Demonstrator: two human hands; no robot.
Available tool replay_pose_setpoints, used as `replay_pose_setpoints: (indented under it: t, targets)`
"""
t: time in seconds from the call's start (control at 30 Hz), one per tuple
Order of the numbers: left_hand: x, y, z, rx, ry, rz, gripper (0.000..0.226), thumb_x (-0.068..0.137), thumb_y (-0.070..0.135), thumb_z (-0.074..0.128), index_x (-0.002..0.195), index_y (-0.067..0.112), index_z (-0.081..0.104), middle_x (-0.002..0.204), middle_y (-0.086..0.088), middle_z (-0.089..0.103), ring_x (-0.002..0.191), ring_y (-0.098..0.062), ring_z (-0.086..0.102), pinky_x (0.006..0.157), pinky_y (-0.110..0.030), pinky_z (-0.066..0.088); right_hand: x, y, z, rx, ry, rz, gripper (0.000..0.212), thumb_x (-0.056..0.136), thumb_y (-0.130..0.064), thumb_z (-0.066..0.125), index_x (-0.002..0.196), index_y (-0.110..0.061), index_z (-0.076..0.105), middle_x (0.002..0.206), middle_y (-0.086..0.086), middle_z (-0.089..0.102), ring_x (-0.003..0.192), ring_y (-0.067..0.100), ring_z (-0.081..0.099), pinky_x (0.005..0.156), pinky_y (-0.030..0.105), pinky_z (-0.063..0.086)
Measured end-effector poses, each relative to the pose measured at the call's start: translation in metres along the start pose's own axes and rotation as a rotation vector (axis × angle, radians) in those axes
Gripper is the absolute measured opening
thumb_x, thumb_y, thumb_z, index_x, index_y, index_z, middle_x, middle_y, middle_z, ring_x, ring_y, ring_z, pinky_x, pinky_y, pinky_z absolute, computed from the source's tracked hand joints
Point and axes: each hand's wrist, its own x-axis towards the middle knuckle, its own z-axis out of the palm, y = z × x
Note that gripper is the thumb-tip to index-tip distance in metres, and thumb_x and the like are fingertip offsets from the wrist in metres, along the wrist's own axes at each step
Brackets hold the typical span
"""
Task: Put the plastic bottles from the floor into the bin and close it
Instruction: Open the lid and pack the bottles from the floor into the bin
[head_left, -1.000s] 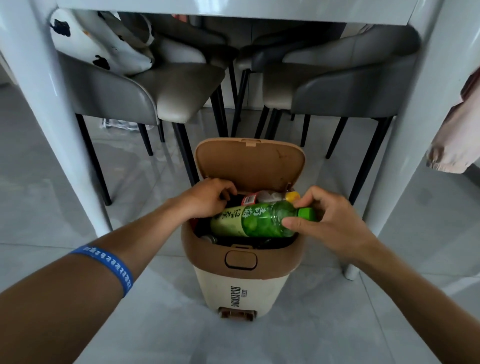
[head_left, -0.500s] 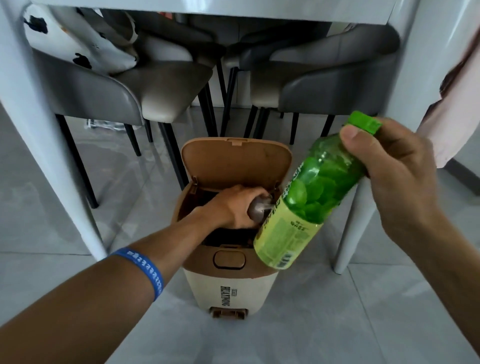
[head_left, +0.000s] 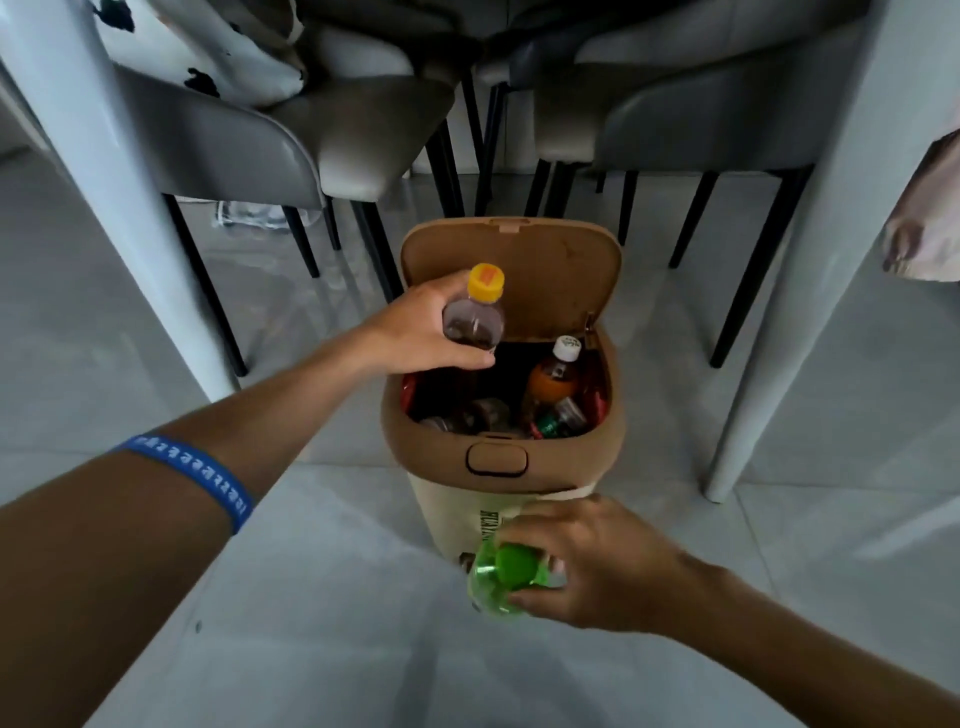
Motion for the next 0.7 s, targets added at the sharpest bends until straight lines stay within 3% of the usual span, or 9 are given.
replay_pose_setpoints:
  t: [0.13, 0.3, 0.4, 0.5, 0.6, 0.63, 0.7]
  targets:
    - [0.001, 0.004, -0.002, 0.013, 0.014, 0.005, 0.065, 0.074, 0.026, 0.084, 0.130, 0.031, 0.052, 0.120, 0.015, 0.061, 0.111, -0.004, 0.058, 0.094, -0.015, 0.042, -0.011, 0.000, 0.035, -0.045, -0.199, 0.107, 0.050, 0.089, -0.046, 0.060, 0.135, -0.029, 0.050, 0.133, -0.005, 0.063, 0.114, 0.015, 0.060, 0.100, 0.033, 0.048]
    - [0.001, 0.001, -0.001, 0.019, 0.008, 0.008, 0.061, 0.074, 0.029, 0.084, 0.126, 0.035, 0.053, 0.117, 0.014, 0.064, 0.109, -0.002, 0.060, 0.098, -0.023, 0.046, -0.008, 0.009, 0.065, -0.084, -0.192, 0.201, 0.046, 0.091, -0.050, 0.052, 0.131, -0.028, 0.047, 0.132, -0.002, 0.063, 0.109, 0.021, 0.064, 0.090, 0.034, 0.049]
    - [0.000, 0.000, -0.004, 0.002, 0.025, 0.026, 0.058, 0.077, 0.029, 0.082, 0.125, 0.036, 0.051, 0.115, 0.020, 0.062, 0.111, 0.000, 0.059, 0.100, -0.025, 0.045, 0.000, 0.004, 0.051, -0.203, -0.176, 0.181, 0.048, 0.089, -0.059, 0.048, 0.125, -0.027, 0.050, 0.119, -0.001, 0.070, 0.099, 0.022, 0.067, 0.088, 0.035, 0.050]
    - [0.000, -0.005, -0.009, -0.034, 0.038, 0.032, 0.056, 0.079, 0.030, 0.080, 0.125, 0.037, 0.049, 0.115, 0.024, 0.059, 0.114, -0.003, 0.058, 0.103, -0.030, 0.044, 0.009, -0.016, 0.004, -0.011, 0.065, 0.126, 0.040, 0.090, -0.060, 0.048, 0.102, -0.025, 0.064, 0.081, -0.008, 0.070, 0.072, 0.012, 0.065, 0.068, 0.033, 0.053]
    - [-0.002, -0.008, -0.009, -0.013, 0.029, 0.026, 0.061, 0.078, 0.030, 0.080, 0.129, 0.033, 0.047, 0.119, 0.020, 0.059, 0.116, -0.004, 0.057, 0.102, -0.031, 0.045, 0.037, -0.020, -0.052, 0.268, 0.438, 0.010, 0.024, 0.096, -0.034, 0.057, 0.082, -0.017, 0.068, 0.064, -0.008, 0.061, 0.057, 0.009, 0.057, 0.052, 0.026, 0.044]
    - [-0.002, -0.008, -0.009, 0.000, 0.026, 0.033, 0.064, 0.078, 0.029, 0.080, 0.132, 0.029, 0.046, 0.119, 0.017, 0.059, 0.114, -0.002, 0.057, 0.100, -0.029, 0.047, 0.053, -0.015, -0.066, 0.258, 0.475, 0.016, 0.020, 0.096, -0.028, 0.057, 0.084, -0.017, 0.069, 0.065, -0.009, 0.062, 0.058, 0.007, 0.057, 0.054, 0.025, 0.044]
    - [-0.002, -0.008, -0.010, -0.016, 0.027, 0.058, 0.062, 0.079, 0.018, 0.081, 0.130, 0.018, 0.047, 0.109, 0.014, 0.062, 0.103, 0.009, 0.059, 0.090, -0.017, 0.046, 0.091, 0.002, -0.080, 0.113, 0.274, 0.094, 0.016, 0.096, -0.023, 0.055, 0.098, -0.025, 0.071, 0.079, -0.017, 0.067, 0.067, -0.003, 0.057, 0.069, 0.028, 0.049]
